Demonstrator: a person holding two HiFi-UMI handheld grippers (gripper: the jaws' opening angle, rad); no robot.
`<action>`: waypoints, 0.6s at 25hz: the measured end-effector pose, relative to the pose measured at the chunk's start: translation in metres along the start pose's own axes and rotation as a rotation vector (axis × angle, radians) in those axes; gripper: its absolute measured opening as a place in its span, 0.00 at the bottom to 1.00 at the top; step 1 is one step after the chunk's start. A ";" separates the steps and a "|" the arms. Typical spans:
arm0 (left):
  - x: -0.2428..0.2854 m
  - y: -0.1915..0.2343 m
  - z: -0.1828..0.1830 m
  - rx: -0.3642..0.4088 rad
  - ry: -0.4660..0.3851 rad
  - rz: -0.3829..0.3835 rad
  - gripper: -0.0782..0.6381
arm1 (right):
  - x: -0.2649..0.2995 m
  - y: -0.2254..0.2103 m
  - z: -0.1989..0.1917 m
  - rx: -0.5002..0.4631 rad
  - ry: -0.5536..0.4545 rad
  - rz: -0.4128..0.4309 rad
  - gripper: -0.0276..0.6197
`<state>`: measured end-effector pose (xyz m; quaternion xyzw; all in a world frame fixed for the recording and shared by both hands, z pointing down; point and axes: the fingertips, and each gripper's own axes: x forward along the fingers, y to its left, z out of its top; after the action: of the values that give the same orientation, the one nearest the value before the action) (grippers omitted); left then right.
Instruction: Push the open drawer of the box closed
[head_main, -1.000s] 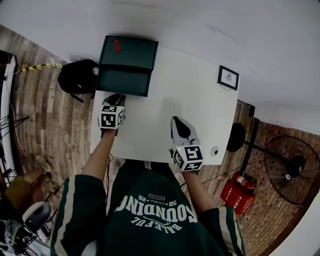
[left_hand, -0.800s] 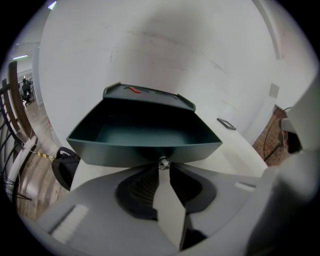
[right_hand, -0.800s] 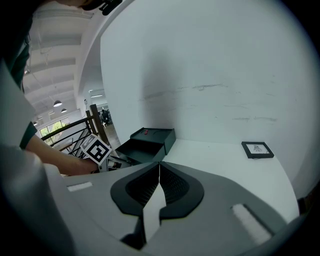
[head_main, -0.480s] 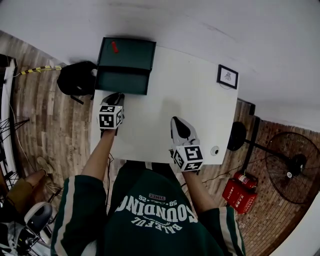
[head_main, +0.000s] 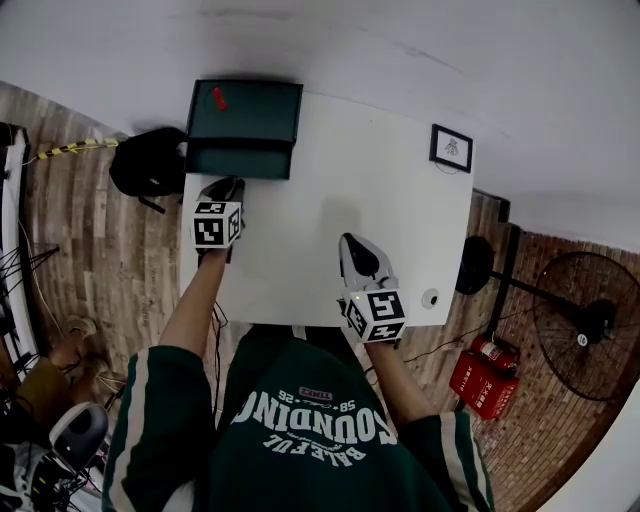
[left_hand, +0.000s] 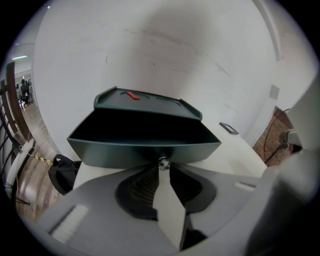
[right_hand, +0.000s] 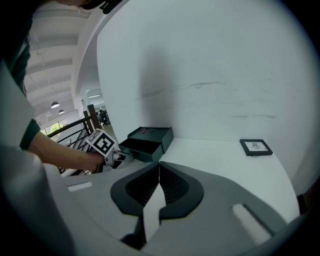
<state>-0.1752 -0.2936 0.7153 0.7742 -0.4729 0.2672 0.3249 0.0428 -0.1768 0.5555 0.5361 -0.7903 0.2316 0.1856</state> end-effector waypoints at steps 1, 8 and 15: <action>0.001 0.001 0.002 -0.002 -0.002 -0.001 0.28 | 0.000 0.000 0.000 0.002 0.000 -0.002 0.05; 0.013 0.006 0.020 -0.018 -0.012 -0.003 0.28 | -0.006 -0.007 -0.002 0.013 0.005 -0.026 0.05; 0.024 0.011 0.038 -0.020 -0.015 -0.006 0.28 | -0.015 -0.014 -0.005 0.027 0.005 -0.050 0.05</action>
<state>-0.1708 -0.3393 0.7110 0.7744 -0.4756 0.2555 0.3299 0.0617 -0.1672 0.5546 0.5576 -0.7728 0.2391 0.1862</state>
